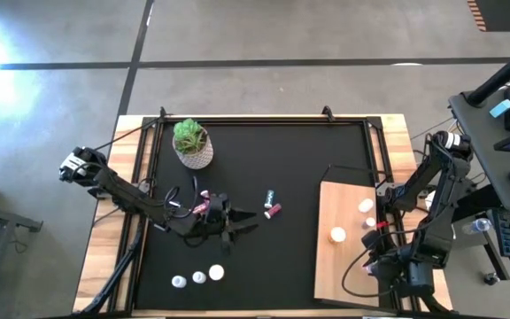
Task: Pick and place medicine bottles onto shelf by color
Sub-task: Put the bottom right pink table bottle on the shelf
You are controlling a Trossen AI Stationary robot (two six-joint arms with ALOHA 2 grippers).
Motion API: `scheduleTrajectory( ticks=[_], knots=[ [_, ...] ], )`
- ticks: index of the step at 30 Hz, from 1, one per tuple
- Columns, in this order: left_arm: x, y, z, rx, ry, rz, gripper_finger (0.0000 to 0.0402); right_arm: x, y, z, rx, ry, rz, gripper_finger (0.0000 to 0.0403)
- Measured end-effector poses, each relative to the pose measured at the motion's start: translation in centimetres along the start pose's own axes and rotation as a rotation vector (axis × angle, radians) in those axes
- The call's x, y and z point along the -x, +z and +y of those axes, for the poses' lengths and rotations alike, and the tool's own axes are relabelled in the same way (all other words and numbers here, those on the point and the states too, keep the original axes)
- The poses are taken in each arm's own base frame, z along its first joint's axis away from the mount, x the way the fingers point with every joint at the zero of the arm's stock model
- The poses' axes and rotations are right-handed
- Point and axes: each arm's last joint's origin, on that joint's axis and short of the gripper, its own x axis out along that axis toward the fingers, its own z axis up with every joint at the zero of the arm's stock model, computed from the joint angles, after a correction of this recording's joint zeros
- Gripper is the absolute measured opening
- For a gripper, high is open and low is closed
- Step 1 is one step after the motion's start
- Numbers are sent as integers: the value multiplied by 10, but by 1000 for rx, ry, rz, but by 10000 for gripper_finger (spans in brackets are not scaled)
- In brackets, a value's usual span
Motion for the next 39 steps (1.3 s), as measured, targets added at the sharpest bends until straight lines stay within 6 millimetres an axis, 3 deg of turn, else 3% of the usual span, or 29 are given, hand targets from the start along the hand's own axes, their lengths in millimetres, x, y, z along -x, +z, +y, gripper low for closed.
scheduleTrajectory(
  ticks=[39],
  knots=[
    [0, 0, 0, -3, 1, 2, 184, -9, 0, -2, -49, -4, -45, 111]
  ],
)
